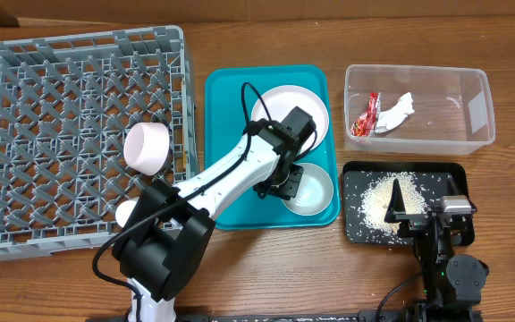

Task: Sort waste into correct bins and load items into the dishwasher
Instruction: 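Reach the left gripper to the small white bowl and grasp its rim, then carry the small white bowl into the rack and release it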

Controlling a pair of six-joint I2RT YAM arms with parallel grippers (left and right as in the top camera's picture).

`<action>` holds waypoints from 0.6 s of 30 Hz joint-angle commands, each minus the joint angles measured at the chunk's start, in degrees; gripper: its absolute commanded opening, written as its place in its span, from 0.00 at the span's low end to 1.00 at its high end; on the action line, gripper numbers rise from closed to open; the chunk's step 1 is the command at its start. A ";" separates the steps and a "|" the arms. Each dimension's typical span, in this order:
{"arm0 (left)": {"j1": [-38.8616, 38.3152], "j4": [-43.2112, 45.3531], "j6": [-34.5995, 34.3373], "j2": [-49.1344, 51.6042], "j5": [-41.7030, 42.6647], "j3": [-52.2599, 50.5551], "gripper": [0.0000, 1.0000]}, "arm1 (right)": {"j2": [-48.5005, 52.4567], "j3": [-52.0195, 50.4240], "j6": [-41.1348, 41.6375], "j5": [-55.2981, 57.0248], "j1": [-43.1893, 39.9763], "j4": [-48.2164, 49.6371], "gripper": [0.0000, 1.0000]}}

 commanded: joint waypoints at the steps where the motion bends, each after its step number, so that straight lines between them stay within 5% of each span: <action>1: 0.57 2.27 -1.07 0.35 0.39 -2.32 0.20 | -0.68 -0.61 -0.26 0.46 -0.31 0.22 1.00; 4: 0.59 2.05 -1.05 0.33 0.31 -1.84 0.04 | -0.68 -0.61 -0.24 0.46 -0.31 0.22 1.00; 9: 0.74 -4.22 -1.11 -0.50 -5.60 2.69 0.04 | -0.68 -0.61 -0.24 0.46 -0.31 0.22 1.00; 18: 5.60 -41.00 -17.53 -5.81 -42.58 22.10 0.05 | -0.68 -0.61 -0.24 0.46 -0.31 0.22 1.00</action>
